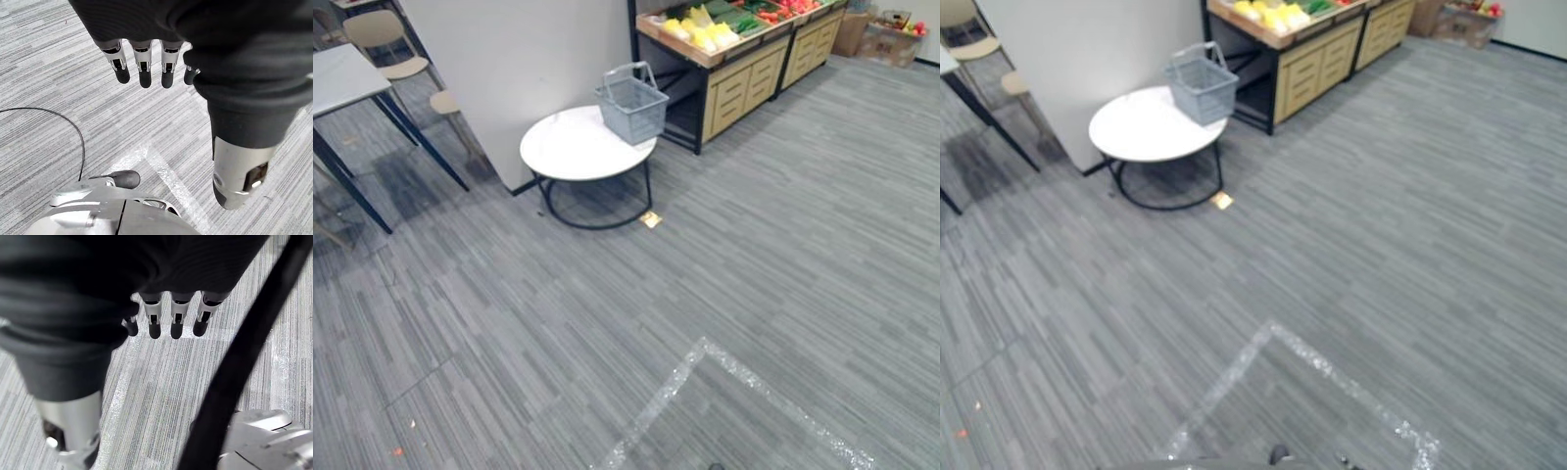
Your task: Pick vegetable in the basket
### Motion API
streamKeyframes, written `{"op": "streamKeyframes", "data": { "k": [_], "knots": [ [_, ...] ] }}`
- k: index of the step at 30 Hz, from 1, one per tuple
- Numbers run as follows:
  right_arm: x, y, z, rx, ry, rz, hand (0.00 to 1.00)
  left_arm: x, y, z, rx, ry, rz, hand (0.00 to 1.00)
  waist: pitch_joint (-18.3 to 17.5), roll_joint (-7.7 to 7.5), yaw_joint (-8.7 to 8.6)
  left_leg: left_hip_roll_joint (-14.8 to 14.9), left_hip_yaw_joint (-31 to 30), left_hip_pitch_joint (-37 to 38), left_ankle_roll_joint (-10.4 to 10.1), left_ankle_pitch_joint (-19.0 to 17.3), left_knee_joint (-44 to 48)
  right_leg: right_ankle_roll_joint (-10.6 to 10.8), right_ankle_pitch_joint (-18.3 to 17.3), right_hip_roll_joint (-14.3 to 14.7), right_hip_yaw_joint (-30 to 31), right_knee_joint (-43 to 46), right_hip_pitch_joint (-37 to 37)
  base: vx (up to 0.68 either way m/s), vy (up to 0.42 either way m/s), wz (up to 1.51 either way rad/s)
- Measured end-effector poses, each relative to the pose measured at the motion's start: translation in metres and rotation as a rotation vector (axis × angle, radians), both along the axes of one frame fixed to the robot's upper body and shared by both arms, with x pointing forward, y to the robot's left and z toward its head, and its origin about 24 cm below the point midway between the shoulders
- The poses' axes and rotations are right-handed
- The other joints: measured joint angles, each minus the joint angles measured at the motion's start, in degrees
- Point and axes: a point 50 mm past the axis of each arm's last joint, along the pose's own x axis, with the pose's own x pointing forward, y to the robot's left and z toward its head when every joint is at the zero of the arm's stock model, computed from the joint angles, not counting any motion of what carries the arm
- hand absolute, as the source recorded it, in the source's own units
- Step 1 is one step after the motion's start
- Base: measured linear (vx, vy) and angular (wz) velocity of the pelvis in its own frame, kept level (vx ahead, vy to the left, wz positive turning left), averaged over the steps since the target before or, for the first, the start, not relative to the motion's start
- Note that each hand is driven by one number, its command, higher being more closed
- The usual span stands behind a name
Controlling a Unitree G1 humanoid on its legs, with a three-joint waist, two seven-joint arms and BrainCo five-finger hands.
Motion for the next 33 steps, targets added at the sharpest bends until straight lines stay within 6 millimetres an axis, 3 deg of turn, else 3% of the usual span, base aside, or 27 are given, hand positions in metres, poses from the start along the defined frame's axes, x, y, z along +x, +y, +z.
{"op": "streamKeyframes", "data": {
  "k": [2,3,4,7,8,10,11,12,14,15,18,20,21,23,25,26,27,28,29,31,32,33],
  "knots": [
    [0.002,0.0,0.0,0.004,-0.007,0.002,0.0,0.002,0.0,0.0,0.002,-0.005,0.001,0.0,0.2,0.41,-0.29,0.0,-0.1,-0.4,0.0,0.0,0.0,0.0,0.0,0.0,-0.1,0.0,-0.4,0.0,-0.002,0.02],
    [0.004,-0.001,0.001,0.004,-0.012,0.004,0.0,0.002,0.0,0.0,0.002,-0.005,0.003,0.0,0.5,-0.08,-0.39,0.2,0.2,-1.3,0.0,0.0,0.1,-0.2,-0.5,0.0,0.0,1.3,-1.9,0.0,-0.02,-0.08],
    [0.007,-0.001,0.001,0.004,-0.02,0.005,0.0,0.003,0.0,0.0,0.003,-0.009,0.005,0.0,0.6,0.56,-0.45,0.3,0.5,-1.5,-0.1,0.0,0.1,-0.4,-1.4,0.0,0.1,3.1,-2.9,0.02,-0.021,-0.12],
    [0.018,0.003,0.001,0.021,-0.053,-0.013,0.0,0.011,0.005,0.002,0.017,-0.025,0.007,0.0,3.0,-0.47,-1.22,0.5,0.9,-2.4,-1.4,-0.9,2.9,-0.9,-7.4,-1.6,0.1,14.1,-7.9,0.01,-0.023,0.01],
    [0.018,0.008,0.0,0.036,-0.056,-0.027,0.0,0.015,0.01,0.004,0.031,-0.039,0.021,0.0,3.8,-1.83,-1.17,0.5,1.3,-4.3,-3.2,-2.6,8.3,-1.2,-10.1,-3.0,0.1,17.5,-9.0,0.0,-0.083,0.2],
    [0.017,0.012,0.0,0.044,-0.053,-0.025,0.0,0.018,0.014,0.005,0.038,-0.059,0.056,0.0,4.3,-3.11,-1.07,2.6,2.0,-11.2,-4.0,-4.8,24.6,-2.2,-12.3,-4.0,-0.3,19.0,-8.4,0.02,-0.139,0.17],
    [0.017,0.008,0.0,0.034,-0.053,-0.017,0.0,0.019,0.015,0.006,0.034,-0.072,0.096,0.0,5.1,-2.32,-1.06,6.0,2.1,-16.7,-3.1,-4.2,38.7,-2.7,-12.7,-3.3,-0.7,18.8,-6.6,0.1,-0.156,0.03],
    [0.015,0.003,0.001,0.019,-0.047,-0.008,0.0,0.016,0.01,0.004,0.016,-0.077,0.148,0.0,6.0,-0.86,-1.04,9.1,0.7,-20.2,-0.4,-1.6,49.3,-3.3,-13.6,-1.9,-0.9,19.3,-4.2,0.12,-0.124,-0.01],
    [0.012,0.002,0.001,0.015,-0.035,0.015,0.0,0.006,0.008,0.003,0.003,-0.068,0.217,0.0,6.6,-1.18,-0.67,9.9,-2.7,-24.5,0.0,4.4,59.1,-4.2,-15.3,-1.9,-0.4,20.0,-1.4,0.18,-0.046,-0.09],
    [0.014,0.004,0.001,0.016,-0.038,0.031,0.0,0.003,0.008,0.003,0.002,-0.064,0.222,0.0,6.6,-1.25,-0.41,9.0,-4.4,-27.0,0.3,1.5,60.7,-4.4,-16.0,-2.2,0.1,19.9,-0.8,0.19,-0.028,-0.13],
    [0.026,0.001,0.003,0.01,-0.061,0.041,0.0,0.004,0.006,0.003,-0.014,-0.073,0.252,0.0,7.0,-1.23,-0.11,6.9,-5.5,-31.4,-0.7,-1.8,51.3,-3.1,-15.2,-3.1,0.5,17.6,0.5,0.22,0.008,-0.09],
    [0.033,0.0,0.005,0.004,-0.079,0.047,0.0,0.001,0.005,0.002,-0.018,-0.066,0.256,0.0,7.0,-1.07,0.73,5.1,-5.5,-30.8,-2.1,0.5,30.6,-2.1,-14.9,-3.8,1.0,14.7,2.3,0.35,0.08,-0.24],
    [0.043,-0.002,0.007,-0.004,-0.106,0.054,0.0,-0.001,0.003,0.001,-0.02,-0.059,0.261,0.0,7.0,-0.77,0.83,5.0,-5.9,-29.9,-2.7,3.5,18.8,-1.2,-14.7,-3.7,2.1,12.9,3.5,0.38,0.135,-0.35],
    [0.054,-0.006,0.012,-0.026,-0.149,0.061,0.0,-0.006,-0.001,0.0,-0.028,-0.044,0.272,0.0,7.2,0.19,1.68,5.6,-8.0,-29.5,-3.3,5.6,8.9,0.8,-15.3,-3.8,3.8,10.7,5.5,0.42,0.246,-0.52],
    [0.056,-0.009,0.013,-0.037,-0.152,0.081,0.0,-0.011,-0.005,-0.001,-0.038,-0.029,0.276,0.0,6.8,1.0,2.2,6.6,-8.6,-29.9,-3.1,6.7,9.9,3.5,-17.0,-4.6,5.3,9.3,8.3,0.46,0.354,-0.49],
    [0.059,-0.007,0.013,-0.032,-0.16,0.09,0.0,-0.012,-0.003,-0.001,-0.033,-0.02,0.27,0.0,6.5,-0.09,2.27,5.1,-7.3,-30.3,-2.6,10.7,13.5,4.4,-17.5,-7.2,6.1,9.4,9.4,0.57,0.409,-0.39],
    [0.064,0.0,0.013,-0.016,-0.17,0.1,0.0,-0.011,0.002,0.0,-0.019,-0.024,0.253,0.0,5.9,-1.51,2.47,3.6,-5.9,-30.6,-2.2,10.7,14.9,5.9,-16.4,-9.5,7.1,12.4,7.6,0.57,0.39,-0.31],
    [0.065,0.003,0.012,-0.01,-0.173,0.102,0.0,-0.01,0.004,0.0,-0.012,-0.025,0.245,0.0,5.7,-1.99,2.41,2.8,-5.1,-30.6,-1.0,9.9,15.1,6.3,-15.5,-10.7,7.8,14.8,6.0,0.58,0.358,-0.23],
    [0.063,0.005,0.011,-0.002,-0.169,0.1,0.0,-0.008,0.007,0.001,-0.002,-0.026,0.229,0.0,5.3,-2.59,2.36,1.1,-3.9,-29.5,1.1,8.3,15.2,6.4,-13.3,-12.4,10.3,21.0,2.8,0.51,0.321,-0.14],
    [0.057,0.004,0.01,0.003,-0.155,0.091,0.0,-0.007,0.011,0.002,0.008,-0.027,0.224,0.0,5.3,-2.85,2.01,-0.8,-2.5,-25.8,2.9,5.6,15.0,6.3,-6.9,-14.4,12.9,34.0,-2.0,0.48,0.28,-0.11],
    [0.054,0.004,0.009,0.005,-0.147,0.09,0.0,-0.007,0.011,0.002,0.008,-0.028,0.219,0.0,5.3,-2.84,1.97,-1.5,-2.1,-23.4,3.6,3.8,15.0,5.9,-0.9,-15.2,13.0,40.5,-4.6,0.52,0.267,-0.06],
    [0.048,0.004,0.008,0.006,-0.142,0.086,0.0,-0.003,0.011,0.003,0.009,-0.036,0.183,0.0,5.1,-2.89,1.69,-2.1,-1.9,-19.5,5.0,1.4,14.8,5.9,7.3,-16.5,12.7,51.2,-8.3,0.5,0.239,-0.04]
  ]
}}
